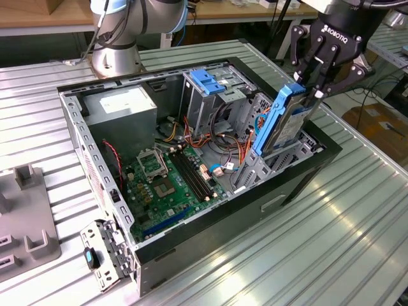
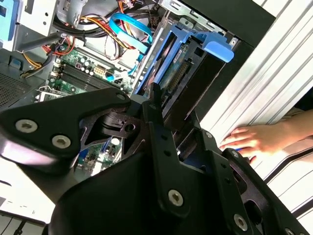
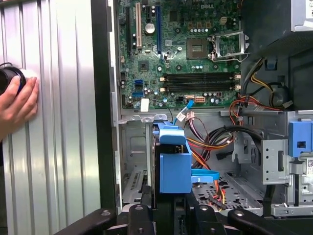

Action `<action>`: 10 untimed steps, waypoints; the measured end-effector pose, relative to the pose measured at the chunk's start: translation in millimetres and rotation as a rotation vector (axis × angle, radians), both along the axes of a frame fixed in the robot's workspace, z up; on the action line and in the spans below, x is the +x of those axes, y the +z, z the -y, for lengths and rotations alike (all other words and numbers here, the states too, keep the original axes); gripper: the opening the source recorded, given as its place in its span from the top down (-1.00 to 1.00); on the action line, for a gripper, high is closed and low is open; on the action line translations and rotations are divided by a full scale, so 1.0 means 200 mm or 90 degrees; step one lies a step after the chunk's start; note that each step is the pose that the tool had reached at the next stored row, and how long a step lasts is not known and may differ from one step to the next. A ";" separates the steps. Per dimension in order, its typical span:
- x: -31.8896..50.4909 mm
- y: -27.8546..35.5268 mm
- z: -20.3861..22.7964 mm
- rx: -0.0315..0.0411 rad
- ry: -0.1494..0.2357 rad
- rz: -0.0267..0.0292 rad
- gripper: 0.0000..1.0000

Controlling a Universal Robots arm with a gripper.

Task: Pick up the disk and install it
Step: 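Insert the disk into the insertion slot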

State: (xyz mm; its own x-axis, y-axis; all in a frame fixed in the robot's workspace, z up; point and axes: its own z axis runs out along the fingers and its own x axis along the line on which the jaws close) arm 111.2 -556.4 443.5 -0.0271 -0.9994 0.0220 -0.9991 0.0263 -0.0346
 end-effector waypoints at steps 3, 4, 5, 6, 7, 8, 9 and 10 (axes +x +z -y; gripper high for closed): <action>0.000 -0.052 0.000 0.0000 0.000 0.0000 0.30; 0.000 -0.074 0.000 0.0001 0.000 0.0000 0.30; 0.000 -0.092 0.000 -0.0001 0.000 0.0000 0.30; 0.000 -0.101 0.000 -0.0001 0.000 0.0000 0.30; 0.000 -0.111 0.000 0.0000 0.000 0.0000 0.30; 0.000 -0.129 0.000 0.0000 0.000 0.0000 0.30; 0.000 -0.150 0.000 0.0000 0.000 0.0000 0.30; 0.000 -0.176 0.000 -0.0001 0.000 0.0000 0.30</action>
